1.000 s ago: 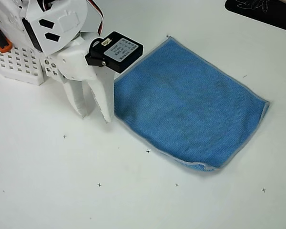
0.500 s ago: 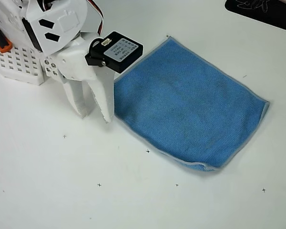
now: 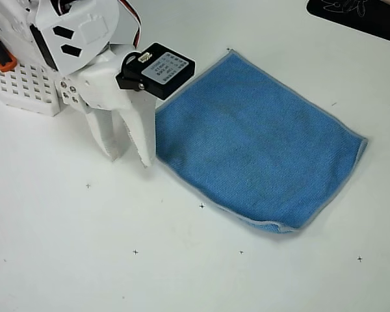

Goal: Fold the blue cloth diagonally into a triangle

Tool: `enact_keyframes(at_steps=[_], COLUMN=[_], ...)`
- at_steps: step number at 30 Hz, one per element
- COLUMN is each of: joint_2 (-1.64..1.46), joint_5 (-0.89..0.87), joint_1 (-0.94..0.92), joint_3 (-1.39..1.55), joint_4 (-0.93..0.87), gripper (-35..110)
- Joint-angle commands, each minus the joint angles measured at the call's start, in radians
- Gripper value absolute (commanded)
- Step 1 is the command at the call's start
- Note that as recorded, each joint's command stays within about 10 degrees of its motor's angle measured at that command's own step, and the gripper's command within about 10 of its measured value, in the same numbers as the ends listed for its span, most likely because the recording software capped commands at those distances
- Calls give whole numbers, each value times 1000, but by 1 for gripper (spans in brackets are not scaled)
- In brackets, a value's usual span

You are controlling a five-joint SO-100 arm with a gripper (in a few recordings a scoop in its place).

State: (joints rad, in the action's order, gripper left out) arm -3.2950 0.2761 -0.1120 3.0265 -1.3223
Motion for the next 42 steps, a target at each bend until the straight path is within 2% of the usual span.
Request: enact_keyframes(at_steps=[1,29,34,42], joint_2=[-12,-12,-12,314], joint_5=[23,25,-60,-84], joint_1=[-23,-21,-20,-32], joint_3=[-21,-21,-71,-250], joint_4=[-29,-32,-49,-48], gripper=[32,32,30,30])
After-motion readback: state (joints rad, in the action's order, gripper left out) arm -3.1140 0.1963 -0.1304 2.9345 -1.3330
